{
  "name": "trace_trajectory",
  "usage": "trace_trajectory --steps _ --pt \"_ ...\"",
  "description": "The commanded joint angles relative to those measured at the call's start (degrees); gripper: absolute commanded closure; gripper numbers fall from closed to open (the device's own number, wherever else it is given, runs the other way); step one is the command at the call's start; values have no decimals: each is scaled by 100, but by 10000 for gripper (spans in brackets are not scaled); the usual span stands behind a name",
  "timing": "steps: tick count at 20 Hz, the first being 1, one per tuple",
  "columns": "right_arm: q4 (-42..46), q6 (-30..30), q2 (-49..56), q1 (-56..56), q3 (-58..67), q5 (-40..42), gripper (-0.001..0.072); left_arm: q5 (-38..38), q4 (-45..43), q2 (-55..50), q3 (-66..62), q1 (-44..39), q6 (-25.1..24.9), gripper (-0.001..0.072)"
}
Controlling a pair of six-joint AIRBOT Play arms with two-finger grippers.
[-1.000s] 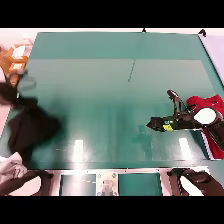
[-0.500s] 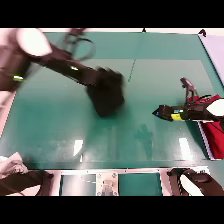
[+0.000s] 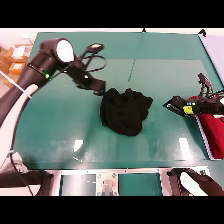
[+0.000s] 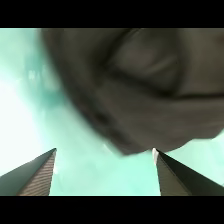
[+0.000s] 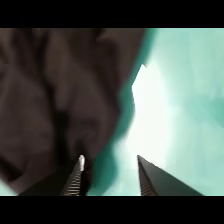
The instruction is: Fold the shirts.
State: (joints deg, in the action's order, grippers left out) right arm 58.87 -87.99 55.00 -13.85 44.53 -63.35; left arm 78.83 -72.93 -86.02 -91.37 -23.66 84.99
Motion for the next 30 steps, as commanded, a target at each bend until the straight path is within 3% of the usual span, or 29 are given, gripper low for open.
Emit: trace_trajectory --steps 1,4,7,12,15,16,18,20,22,25,30 --pt "-109 269 841 -245 98 302 289 251 81 -33 647 745 11 -1" --pt "-999 846 1812 -225 350 533 289 -866 791 -37 1825 1032 -42 -1" --pt "-1757 1220 2793 -223 817 533 289 -2203 1932 -146 2667 970 -546 0" --pt "-1947 1220 3674 -31 1318 531 292 -2769 3464 -960 2841 481 -1346 0" --pt "-1950 1217 3794 197 1464 627 372 -3296 3613 -1099 2846 275 -1364 3" --pt "-1991 1217 3823 260 1499 660 381 -3423 3630 -1099 2846 273 -1351 160" --pt "-2100 1220 3882 350 1547 686 545 -3517 3611 -1097 2846 352 -1351 655" --pt "-2100 1276 3899 391 1578 699 697 -3467 3602 -1067 2841 481 -1353 686" --pt "-2096 1370 3897 387 1731 581 700 -2977 3534 -1058 2629 710 -1353 687" --pt "-2103 1333 3777 173 2566 -332 700 -1908 3407 -925 1779 1095 -1351 688" --pt "-2098 1040 2697 -197 4767 -1344 700 -1449 3025 459 -92 1478 -1298 687"
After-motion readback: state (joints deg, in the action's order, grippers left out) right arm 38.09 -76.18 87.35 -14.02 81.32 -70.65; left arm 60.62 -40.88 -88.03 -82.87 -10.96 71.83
